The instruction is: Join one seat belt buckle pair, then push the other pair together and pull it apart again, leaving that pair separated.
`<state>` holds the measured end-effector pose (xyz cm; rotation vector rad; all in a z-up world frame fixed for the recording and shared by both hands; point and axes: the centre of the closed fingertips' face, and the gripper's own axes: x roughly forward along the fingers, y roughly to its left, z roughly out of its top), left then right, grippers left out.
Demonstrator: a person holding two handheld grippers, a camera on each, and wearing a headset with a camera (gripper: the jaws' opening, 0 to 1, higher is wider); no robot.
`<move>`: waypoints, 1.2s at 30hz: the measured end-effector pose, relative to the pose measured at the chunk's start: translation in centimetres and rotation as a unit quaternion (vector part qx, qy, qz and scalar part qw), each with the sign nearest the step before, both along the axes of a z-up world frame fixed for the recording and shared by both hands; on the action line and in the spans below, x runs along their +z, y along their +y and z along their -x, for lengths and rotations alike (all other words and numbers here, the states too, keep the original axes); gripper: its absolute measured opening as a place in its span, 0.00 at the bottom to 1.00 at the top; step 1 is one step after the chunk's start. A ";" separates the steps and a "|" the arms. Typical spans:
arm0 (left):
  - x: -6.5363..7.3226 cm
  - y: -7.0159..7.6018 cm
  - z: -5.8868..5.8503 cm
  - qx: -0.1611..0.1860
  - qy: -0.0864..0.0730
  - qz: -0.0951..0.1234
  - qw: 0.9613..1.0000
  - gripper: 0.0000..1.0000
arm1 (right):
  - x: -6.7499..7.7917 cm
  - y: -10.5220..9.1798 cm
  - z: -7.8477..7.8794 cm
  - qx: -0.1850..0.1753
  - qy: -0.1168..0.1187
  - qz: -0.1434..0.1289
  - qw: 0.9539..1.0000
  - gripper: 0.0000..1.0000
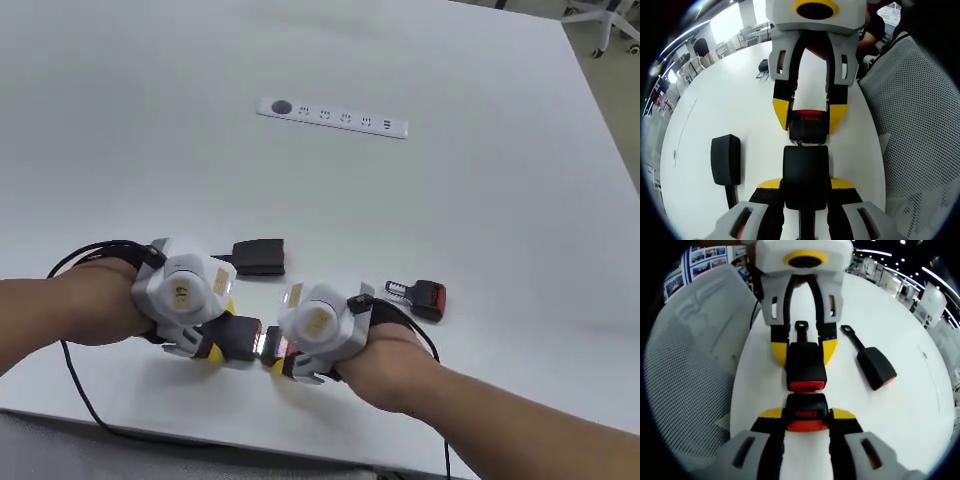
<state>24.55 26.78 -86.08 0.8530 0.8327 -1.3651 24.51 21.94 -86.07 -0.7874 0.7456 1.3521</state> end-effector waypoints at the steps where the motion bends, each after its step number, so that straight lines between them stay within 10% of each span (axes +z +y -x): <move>1: 0.0 0.0 0.0 0.001 0.001 0.000 1.000 0.33 | 0.0 0.0 0.0 0.000 0.000 0.000 1.000 0.32; 36: -0.2 0.6 0.0 0.023 0.014 -0.032 0.999 0.35 | 0.0 -0.1 0.5 -0.002 -0.001 -0.001 1.000 0.36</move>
